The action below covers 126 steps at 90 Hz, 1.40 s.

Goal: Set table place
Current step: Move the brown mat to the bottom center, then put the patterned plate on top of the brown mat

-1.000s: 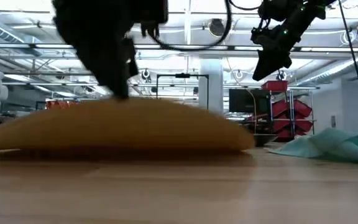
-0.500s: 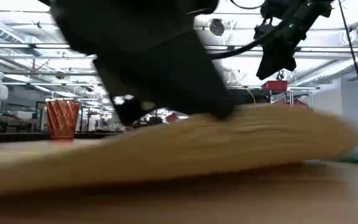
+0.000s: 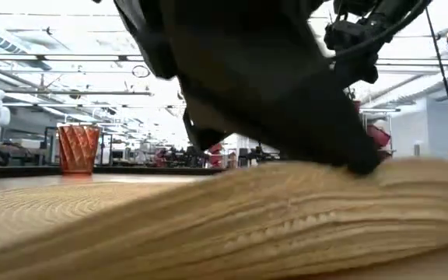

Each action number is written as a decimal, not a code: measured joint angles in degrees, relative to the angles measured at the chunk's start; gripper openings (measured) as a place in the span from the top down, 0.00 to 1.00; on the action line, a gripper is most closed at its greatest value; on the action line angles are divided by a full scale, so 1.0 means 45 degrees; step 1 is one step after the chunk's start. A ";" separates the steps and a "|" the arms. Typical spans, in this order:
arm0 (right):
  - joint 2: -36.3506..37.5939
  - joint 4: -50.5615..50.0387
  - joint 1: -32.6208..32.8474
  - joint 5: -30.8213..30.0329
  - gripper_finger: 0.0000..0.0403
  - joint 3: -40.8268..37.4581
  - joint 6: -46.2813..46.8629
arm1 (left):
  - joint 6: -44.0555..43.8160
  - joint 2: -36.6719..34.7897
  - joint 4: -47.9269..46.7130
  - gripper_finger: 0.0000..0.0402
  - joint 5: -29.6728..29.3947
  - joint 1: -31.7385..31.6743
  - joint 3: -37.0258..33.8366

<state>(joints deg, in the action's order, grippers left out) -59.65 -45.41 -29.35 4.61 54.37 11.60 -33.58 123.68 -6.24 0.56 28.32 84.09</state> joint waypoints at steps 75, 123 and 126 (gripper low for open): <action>0.0008 0.0039 0.0046 -0.0012 0.77 0.0000 -0.0151 | 0.0256 0.0000 0.0676 1.00 0.0460 -0.0303 -0.0020; 0.0008 0.0015 0.0046 -0.0011 0.77 0.0000 -0.0153 | -0.0158 -0.0012 0.2284 0.72 0.1447 -0.0391 0.0107; 0.0008 0.0015 0.0043 -0.0010 0.77 0.0000 -0.0155 | -0.0126 -0.0118 0.2139 0.71 0.1447 -0.0489 0.0107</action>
<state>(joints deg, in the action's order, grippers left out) -59.61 -45.34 -29.16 4.57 54.37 10.90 -34.15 123.15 3.39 7.07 26.12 84.58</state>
